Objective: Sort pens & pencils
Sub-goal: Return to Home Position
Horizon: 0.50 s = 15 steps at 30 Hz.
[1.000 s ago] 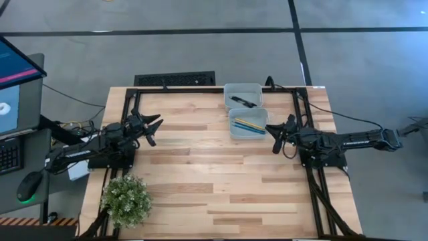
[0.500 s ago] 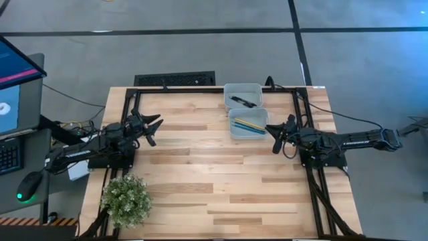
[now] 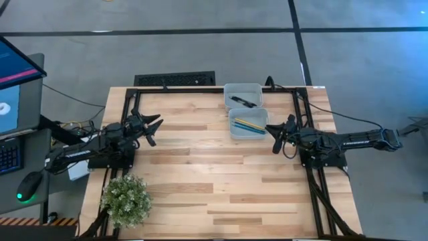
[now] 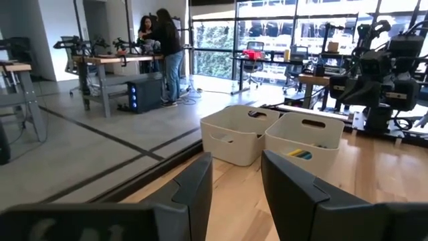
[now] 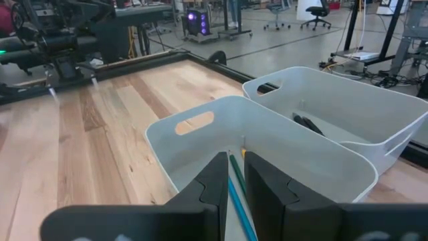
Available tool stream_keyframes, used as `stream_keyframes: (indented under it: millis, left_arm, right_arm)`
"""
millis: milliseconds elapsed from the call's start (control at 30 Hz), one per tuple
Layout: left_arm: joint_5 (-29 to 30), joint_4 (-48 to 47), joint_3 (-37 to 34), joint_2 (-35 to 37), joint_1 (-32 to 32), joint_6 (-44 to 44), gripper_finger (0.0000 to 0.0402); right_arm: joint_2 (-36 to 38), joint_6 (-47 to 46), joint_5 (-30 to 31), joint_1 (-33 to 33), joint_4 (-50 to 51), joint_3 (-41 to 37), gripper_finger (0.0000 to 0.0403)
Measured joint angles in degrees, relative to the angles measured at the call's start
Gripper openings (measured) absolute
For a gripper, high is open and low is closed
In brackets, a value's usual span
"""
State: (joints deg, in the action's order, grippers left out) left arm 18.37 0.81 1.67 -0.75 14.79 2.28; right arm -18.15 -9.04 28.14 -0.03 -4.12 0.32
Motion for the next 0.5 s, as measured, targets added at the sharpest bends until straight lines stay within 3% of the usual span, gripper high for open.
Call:
stream_keyframes:
  millis: [500]
  left_arm:
    - [0.0,0.0,0.0,0.0,0.0,0.3,0.0119]
  right_arm:
    - [0.0,0.0,0.0,0.0,0.0,0.0,0.0072]
